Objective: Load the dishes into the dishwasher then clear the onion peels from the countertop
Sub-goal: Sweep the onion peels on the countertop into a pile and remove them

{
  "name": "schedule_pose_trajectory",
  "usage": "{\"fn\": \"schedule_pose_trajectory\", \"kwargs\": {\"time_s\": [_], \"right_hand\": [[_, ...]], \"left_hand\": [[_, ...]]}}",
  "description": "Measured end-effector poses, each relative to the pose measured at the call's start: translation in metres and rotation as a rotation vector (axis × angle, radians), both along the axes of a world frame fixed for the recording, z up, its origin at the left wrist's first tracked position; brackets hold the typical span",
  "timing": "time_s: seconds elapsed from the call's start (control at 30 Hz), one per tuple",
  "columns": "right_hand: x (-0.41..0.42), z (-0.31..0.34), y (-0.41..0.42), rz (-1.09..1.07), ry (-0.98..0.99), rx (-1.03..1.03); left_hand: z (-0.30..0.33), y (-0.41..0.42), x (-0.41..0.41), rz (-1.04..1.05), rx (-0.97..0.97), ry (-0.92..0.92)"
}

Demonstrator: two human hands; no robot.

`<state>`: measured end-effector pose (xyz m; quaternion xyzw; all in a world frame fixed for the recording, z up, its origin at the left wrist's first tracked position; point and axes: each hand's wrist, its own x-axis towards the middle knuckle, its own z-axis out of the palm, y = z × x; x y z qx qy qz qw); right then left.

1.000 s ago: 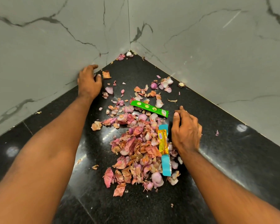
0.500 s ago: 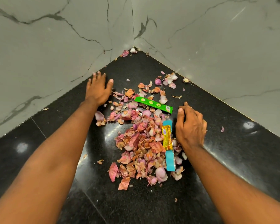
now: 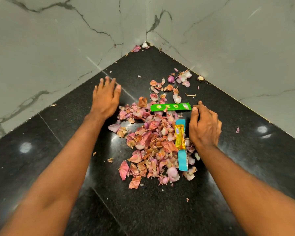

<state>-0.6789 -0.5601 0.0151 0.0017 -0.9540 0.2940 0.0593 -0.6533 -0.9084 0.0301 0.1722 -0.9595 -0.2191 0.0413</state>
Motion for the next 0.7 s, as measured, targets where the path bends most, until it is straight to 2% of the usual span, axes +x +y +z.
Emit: {"fn": "schedule_pose_trajectory", "kwargs": {"time_s": [0.07,0.13,0.27,0.33,0.4,0.47,0.57,0.63,0.7], "right_hand": [[0.0,0.0,-0.001,0.001,-0.005,0.004],[0.0,0.001,-0.001,-0.002,-0.004,0.006],[0.001,0.001,-0.002,-0.004,0.0,0.0],[0.0,0.0,-0.002,-0.004,0.007,-0.006],[0.0,0.0,-0.002,-0.007,0.013,-0.013],[0.001,0.001,-0.002,-0.013,0.017,-0.022],[0.002,0.002,-0.002,-0.014,0.025,-0.022],[0.002,0.001,-0.002,-0.016,0.03,-0.02],[0.002,0.001,-0.002,-0.025,0.031,-0.022]], "left_hand": [[-0.012,0.009,0.003,-0.041,-0.158,-0.141],[-0.015,0.029,0.013,-0.169,-0.12,-0.159],[-0.006,0.077,0.047,-0.41,0.113,-0.106],[0.008,0.092,0.058,-0.461,0.319,-0.133],[0.023,0.092,0.049,-0.389,0.592,-0.094],[0.033,0.083,0.026,-0.25,0.692,0.081],[0.036,0.078,-0.019,-0.116,0.549,0.272],[0.035,0.084,-0.05,-0.162,0.4,0.308],[0.033,0.095,-0.081,-0.275,0.287,0.243]]}}
